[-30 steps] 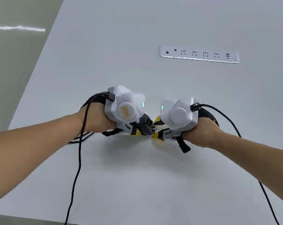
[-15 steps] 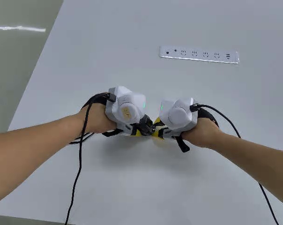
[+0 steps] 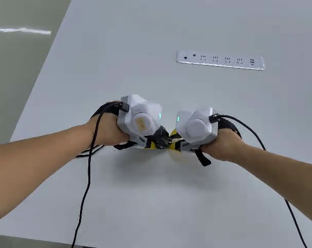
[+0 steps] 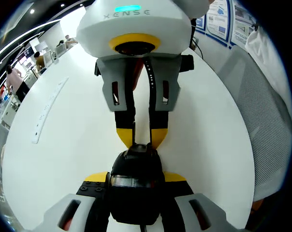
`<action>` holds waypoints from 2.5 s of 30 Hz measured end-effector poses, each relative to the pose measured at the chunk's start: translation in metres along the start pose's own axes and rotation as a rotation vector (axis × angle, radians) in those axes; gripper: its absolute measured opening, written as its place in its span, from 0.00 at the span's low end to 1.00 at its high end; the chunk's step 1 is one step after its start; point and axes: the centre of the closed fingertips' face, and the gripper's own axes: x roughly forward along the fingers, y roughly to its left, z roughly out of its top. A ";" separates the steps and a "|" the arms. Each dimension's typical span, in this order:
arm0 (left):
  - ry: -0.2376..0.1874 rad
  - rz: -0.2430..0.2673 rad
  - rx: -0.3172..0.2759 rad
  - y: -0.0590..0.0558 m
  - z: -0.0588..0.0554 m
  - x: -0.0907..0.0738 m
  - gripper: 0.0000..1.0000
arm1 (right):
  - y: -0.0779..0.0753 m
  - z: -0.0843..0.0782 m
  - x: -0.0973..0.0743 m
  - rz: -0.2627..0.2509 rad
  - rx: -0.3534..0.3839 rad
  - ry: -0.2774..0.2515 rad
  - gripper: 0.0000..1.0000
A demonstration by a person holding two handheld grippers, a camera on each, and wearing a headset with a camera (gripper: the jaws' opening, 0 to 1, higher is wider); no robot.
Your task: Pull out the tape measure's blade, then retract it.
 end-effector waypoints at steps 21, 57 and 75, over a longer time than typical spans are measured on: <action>0.014 0.000 0.005 0.000 -0.002 -0.001 0.37 | -0.001 -0.002 -0.004 -0.010 -0.092 0.007 0.12; 0.028 0.010 -0.015 0.001 -0.002 -0.001 0.37 | -0.002 -0.029 -0.024 -0.013 -0.071 0.031 0.12; 0.033 0.008 -0.010 0.001 -0.002 0.000 0.37 | -0.001 -0.051 -0.039 -0.011 -0.052 0.051 0.12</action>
